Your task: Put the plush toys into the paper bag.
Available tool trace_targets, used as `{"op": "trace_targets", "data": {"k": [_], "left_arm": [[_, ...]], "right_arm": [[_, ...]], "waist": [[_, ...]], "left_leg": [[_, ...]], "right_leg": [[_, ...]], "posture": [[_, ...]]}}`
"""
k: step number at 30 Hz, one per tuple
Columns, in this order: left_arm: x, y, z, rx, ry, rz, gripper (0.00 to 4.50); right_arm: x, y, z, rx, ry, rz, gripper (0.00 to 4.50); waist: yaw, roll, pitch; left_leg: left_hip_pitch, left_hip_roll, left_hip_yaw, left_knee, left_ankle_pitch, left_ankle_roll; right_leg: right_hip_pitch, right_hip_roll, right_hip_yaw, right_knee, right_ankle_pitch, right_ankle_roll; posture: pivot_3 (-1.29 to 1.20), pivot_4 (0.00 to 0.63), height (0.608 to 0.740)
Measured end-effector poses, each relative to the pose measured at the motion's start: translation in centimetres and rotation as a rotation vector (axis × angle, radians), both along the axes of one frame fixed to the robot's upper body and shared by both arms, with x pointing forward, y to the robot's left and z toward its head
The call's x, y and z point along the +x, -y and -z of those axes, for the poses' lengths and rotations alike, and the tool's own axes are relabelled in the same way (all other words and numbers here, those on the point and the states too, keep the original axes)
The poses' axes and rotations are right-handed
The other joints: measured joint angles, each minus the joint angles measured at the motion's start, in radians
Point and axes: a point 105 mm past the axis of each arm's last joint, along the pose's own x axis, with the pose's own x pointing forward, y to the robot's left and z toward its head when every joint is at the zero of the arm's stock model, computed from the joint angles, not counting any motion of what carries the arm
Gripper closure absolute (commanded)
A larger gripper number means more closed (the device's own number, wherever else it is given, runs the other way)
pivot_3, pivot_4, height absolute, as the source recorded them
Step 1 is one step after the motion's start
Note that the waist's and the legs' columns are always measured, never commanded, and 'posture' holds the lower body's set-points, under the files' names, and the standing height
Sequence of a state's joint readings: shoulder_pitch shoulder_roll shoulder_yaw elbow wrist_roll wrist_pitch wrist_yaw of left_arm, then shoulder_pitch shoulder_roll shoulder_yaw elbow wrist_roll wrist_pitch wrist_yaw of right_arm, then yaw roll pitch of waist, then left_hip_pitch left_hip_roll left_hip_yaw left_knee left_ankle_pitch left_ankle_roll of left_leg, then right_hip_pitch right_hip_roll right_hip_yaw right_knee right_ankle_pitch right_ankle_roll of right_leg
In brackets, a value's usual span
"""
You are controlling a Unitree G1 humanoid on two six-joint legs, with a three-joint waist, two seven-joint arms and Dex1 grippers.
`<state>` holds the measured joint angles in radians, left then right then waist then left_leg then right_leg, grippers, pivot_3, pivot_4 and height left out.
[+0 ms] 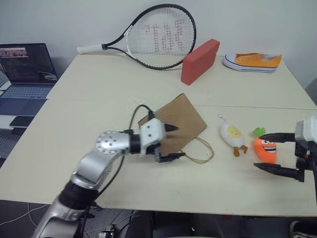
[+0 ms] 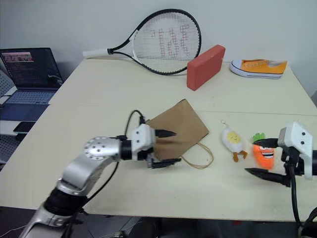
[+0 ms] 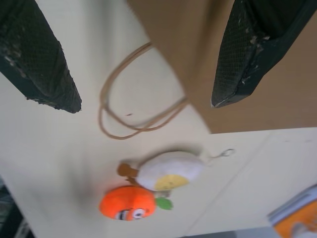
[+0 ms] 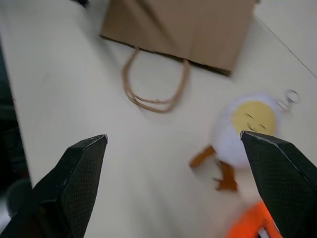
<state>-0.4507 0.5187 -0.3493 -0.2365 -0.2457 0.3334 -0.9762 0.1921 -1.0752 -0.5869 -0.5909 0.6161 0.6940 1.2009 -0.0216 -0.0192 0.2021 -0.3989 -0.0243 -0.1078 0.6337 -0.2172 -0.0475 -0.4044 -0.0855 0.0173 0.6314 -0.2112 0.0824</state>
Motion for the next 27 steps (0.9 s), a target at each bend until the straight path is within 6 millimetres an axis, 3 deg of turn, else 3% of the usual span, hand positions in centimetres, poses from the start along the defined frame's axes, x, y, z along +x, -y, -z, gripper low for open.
{"op": "trace_targets", "data": {"k": [7,14,18,27], "left_arm": [[0.8,3.5,3.9,0.091,-0.020,0.071,0.03],[1.5,6.4,4.2,0.059,-0.004,0.078,0.03],[1.6,6.8,4.6,0.056,-0.020,0.083,0.82],[1.0,7.8,5.4,0.061,-0.024,0.130,3.63]], "right_arm": [[-1.4,-1.2,1.0,0.040,-0.035,0.032,0.00],[-1.9,-1.2,0.7,0.034,-0.029,0.047,0.00],[-2.1,-0.9,1.0,0.030,-0.045,0.065,0.00],[-2.1,-1.1,0.9,0.022,-0.030,0.067,0.00]], "waist": [[0.013,0.000,0.000],[0.020,0.000,0.000],[0.021,0.000,0.000],[0.021,0.000,0.000]], "left_leg": [[-0.001,0.000,0.000,0.002,0.000,0.000],[-0.001,0.000,0.000,0.004,0.000,0.000],[-0.002,0.000,0.000,0.004,0.000,0.000],[-0.002,0.000,0.000,0.006,0.000,0.000]], "right_leg": [[0.000,0.000,0.000,0.000,0.000,0.000],[0.000,0.000,0.000,0.000,0.001,0.001],[0.000,0.000,0.000,0.000,0.001,0.001],[0.001,0.000,0.000,0.000,0.000,0.001]], "posture": [[0.00,0.150,0.740],[0.00,0.150,0.740],[0.00,0.150,0.740],[0.00,0.150,0.740]]}}
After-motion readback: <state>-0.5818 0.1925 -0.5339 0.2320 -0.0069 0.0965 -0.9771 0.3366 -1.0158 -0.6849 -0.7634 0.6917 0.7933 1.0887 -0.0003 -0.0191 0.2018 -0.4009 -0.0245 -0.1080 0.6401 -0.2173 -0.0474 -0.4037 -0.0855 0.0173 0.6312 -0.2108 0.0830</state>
